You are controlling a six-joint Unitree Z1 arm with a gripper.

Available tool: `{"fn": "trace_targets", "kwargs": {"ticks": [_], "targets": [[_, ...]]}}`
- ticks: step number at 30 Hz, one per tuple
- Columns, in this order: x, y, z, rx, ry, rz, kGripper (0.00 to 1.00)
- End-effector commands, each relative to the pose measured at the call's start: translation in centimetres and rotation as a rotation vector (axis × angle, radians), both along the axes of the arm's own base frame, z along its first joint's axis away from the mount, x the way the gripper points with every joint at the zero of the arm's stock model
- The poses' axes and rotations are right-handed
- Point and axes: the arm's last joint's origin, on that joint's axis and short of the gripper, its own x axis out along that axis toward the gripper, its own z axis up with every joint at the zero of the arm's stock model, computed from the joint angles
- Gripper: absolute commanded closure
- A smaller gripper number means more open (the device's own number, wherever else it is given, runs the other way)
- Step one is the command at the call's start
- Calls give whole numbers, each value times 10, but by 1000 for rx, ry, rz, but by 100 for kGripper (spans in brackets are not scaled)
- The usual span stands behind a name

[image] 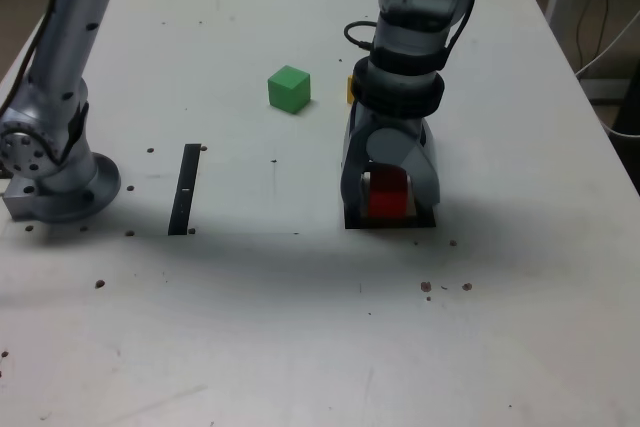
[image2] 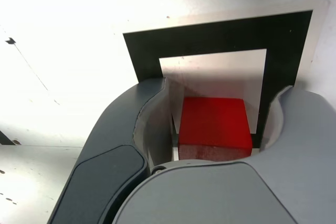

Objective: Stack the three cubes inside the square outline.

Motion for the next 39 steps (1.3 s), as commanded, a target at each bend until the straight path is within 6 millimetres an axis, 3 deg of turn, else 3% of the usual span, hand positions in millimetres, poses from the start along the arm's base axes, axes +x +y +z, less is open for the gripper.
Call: {"fn": "trace_targets", "kwargs": {"ticks": [1,20,26,39], "targets": [[-2,3,7,8,-19,3,4],[-30,33,66,85,-42,43,1],[-29,59,74,93,-42,39,1],[-23,135,81,84,-24,14,1]]}}
